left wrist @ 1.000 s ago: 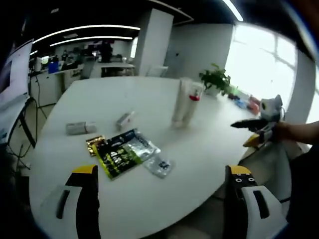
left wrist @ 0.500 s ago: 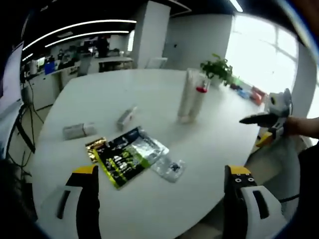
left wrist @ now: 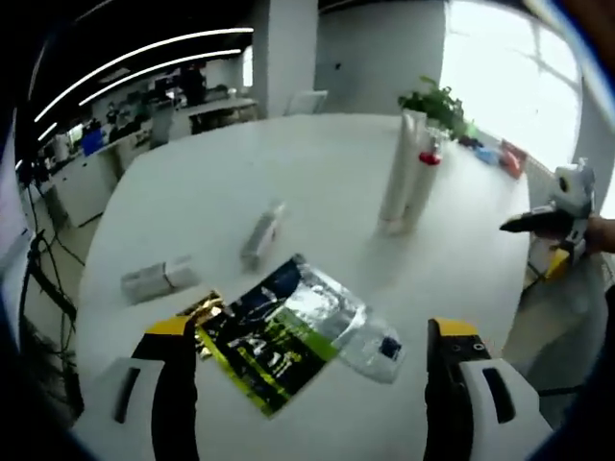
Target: Arrange the skincare products in the storage area until every visible bottle or jar stands upright without overlapping.
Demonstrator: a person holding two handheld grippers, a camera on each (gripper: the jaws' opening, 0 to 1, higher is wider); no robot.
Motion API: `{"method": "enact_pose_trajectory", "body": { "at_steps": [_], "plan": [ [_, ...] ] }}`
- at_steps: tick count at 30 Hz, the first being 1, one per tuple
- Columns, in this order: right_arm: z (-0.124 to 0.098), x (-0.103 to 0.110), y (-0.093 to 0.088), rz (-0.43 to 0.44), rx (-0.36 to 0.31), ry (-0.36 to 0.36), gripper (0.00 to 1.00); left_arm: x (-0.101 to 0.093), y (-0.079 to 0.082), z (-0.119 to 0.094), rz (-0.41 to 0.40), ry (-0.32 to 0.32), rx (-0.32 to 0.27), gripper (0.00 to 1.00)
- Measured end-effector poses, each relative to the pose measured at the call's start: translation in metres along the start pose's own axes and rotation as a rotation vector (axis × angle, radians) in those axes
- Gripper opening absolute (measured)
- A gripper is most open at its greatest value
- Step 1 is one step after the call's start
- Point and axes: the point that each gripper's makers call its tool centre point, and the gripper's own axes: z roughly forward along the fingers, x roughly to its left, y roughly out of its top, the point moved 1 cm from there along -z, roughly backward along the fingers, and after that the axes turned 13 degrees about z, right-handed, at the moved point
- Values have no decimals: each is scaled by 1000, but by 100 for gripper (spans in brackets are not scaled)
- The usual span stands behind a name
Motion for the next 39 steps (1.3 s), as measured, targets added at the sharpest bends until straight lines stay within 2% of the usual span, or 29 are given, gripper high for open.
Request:
{"method": "enact_pose_trajectory", "body": {
  "at_steps": [11,16,24,28,30,31,33,39],
  "plan": [
    [-1,-3,-2,24,-3,-5,96,23,32,45,88,-27,33,83],
    [-1,-4,-3,32,-4,-5,96,34,41,63,88,-32,48,76],
    [0,-3,-4,19,5,-9,96,42,48,88,135,-47,92,67],
    [-1,-4,-4,23,3,-8,96,50,42,109,137,-72,164,63],
    [0,-5,-3,25,1,-9,96,51,42,113,139,-79,175,61],
    [0,-4,-3,26,0,-9,96,52,40,120,143,-98,204,62],
    [-1,-5,-3,30,-3,-9,96,55,38,124,178,-102,245,61],
    [-2,-5,-2,38,-9,-9,96,66,39,138,236,-127,316,55]
  ]
}}
